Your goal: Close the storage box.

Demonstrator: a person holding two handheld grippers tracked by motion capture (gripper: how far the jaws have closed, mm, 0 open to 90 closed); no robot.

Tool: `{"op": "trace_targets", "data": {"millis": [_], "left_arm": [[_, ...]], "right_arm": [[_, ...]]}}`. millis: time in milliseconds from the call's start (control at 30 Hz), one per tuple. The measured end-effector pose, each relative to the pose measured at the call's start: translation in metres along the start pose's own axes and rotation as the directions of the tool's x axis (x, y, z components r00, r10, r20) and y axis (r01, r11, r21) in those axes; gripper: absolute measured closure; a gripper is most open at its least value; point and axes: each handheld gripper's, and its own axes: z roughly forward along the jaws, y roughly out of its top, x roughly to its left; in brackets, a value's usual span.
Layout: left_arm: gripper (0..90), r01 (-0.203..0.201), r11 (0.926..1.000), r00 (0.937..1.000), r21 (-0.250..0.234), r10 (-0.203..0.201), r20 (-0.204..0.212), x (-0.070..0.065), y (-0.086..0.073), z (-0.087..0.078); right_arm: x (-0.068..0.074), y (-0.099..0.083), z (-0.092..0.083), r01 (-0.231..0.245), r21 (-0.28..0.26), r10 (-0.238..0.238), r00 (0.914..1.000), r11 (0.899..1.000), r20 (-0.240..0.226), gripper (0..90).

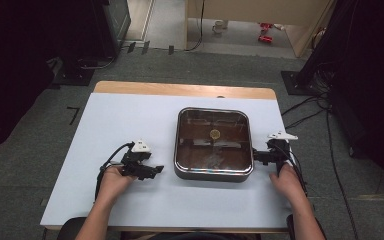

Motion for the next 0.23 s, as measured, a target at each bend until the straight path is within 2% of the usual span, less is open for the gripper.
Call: {"op": "trace_targets", "data": {"millis": [133,233], "left_arm": [[25.3,-0.009,1.0,1.0,-0.003,0.008,-0.005,-0.0011,-0.0009,0.0005],[19.6,-0.019,0.9996,0.9998,-0.019,0.019,-0.003,-0.0036,-0.0035,0.0022]], "right_arm": [[0.0,0.0,0.0,0.0,0.0,0.0,1.0,1.0,0.0,7.3],[0.0,0.0,0.0,0.0,0.0,0.0,1.0,1.0,0.0,7.3]]}}
